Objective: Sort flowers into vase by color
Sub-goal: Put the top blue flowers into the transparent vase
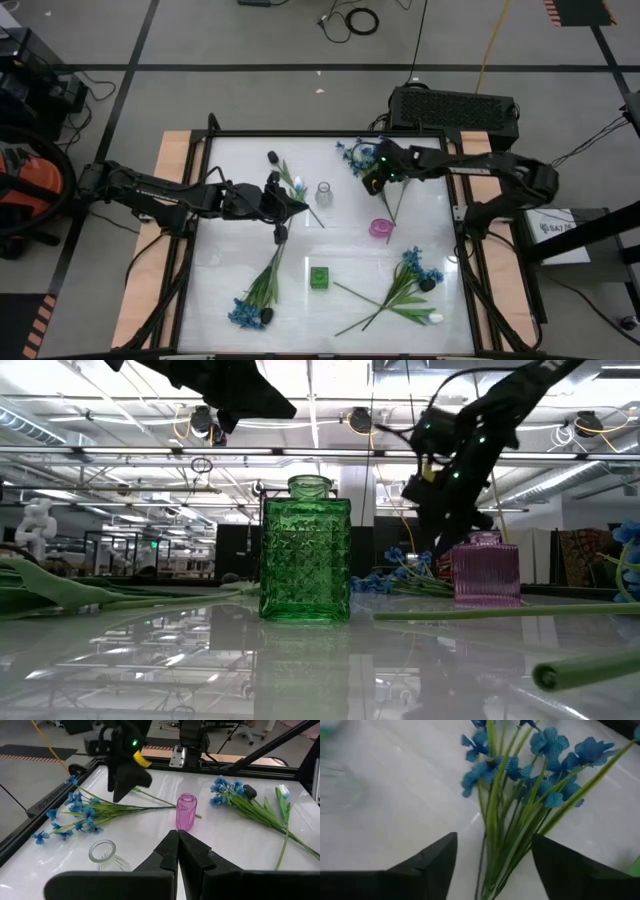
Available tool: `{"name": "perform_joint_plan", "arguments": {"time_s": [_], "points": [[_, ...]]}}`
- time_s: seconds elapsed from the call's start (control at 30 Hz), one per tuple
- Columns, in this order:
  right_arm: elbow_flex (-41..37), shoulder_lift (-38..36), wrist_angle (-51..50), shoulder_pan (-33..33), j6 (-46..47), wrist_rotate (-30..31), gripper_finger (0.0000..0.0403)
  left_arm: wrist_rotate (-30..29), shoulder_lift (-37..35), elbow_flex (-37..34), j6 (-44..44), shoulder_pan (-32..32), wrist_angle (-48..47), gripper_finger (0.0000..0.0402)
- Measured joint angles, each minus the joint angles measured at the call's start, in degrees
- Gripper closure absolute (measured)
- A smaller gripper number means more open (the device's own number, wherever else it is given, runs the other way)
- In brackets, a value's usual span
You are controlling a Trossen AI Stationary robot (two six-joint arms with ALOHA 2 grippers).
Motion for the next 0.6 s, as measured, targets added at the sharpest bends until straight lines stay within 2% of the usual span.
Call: {"name": "perform_joint_plan", "arguments": {"time_s": [0.23,0.6], "points": [[1.5,5.7,-1.5,-2.2,-0.4,0.0,0.0101,0.1,0.0,0.0,-0.8,0.0,0.0,0.0388],[1.5,10.6,1.9,-4.4,-3.3,-0.7,0.0097,0.1,0.0,0.0,-0.8,0.0,0.0,0.0388]]}}
